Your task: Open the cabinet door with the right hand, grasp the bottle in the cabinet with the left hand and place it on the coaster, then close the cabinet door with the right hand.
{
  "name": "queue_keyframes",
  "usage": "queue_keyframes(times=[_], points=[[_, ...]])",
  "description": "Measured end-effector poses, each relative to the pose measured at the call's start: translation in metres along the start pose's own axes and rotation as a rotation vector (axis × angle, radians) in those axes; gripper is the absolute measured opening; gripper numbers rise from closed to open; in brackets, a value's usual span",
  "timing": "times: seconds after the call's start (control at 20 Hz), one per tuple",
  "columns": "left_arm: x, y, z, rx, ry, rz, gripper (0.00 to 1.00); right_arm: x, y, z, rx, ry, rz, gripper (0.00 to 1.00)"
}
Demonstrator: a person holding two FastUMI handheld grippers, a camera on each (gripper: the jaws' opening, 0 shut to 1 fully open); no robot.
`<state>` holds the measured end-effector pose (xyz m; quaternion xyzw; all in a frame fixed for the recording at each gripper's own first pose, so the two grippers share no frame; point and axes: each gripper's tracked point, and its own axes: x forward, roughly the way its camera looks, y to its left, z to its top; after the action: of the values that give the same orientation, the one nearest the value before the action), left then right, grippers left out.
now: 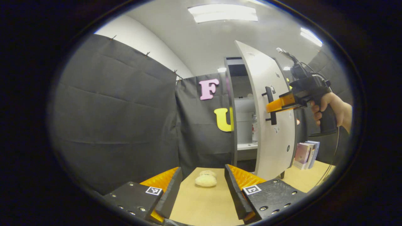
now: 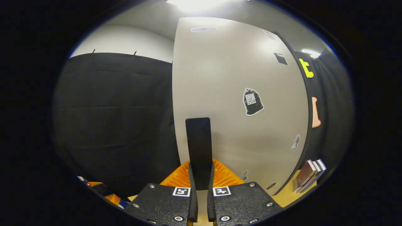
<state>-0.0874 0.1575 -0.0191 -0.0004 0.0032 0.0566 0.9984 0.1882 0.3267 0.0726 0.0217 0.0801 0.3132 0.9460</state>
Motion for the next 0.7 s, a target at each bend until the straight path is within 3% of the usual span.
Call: queue_keyframes(times=[0.35,0.4,0.45,0.7], points=[[-0.010,-0.050,0.011,0.027,-0.018,-0.050,0.78,-0.026,-0.010,0.000,-0.010,0.005,0.031,0.12],[-0.009,-0.058,0.011,0.026,-0.017,-0.058,0.82,-0.030,-0.012,0.001,-0.012,0.004,0.031,0.12],[-0.010,-0.066,0.013,0.025,-0.018,-0.066,0.78,-0.037,-0.015,0.001,-0.014,0.004,0.029,0.12],[-0.015,-0.105,0.018,0.026,-0.024,-0.119,0.78,-0.077,-0.037,0.004,-0.005,0.011,0.004,0.12]])
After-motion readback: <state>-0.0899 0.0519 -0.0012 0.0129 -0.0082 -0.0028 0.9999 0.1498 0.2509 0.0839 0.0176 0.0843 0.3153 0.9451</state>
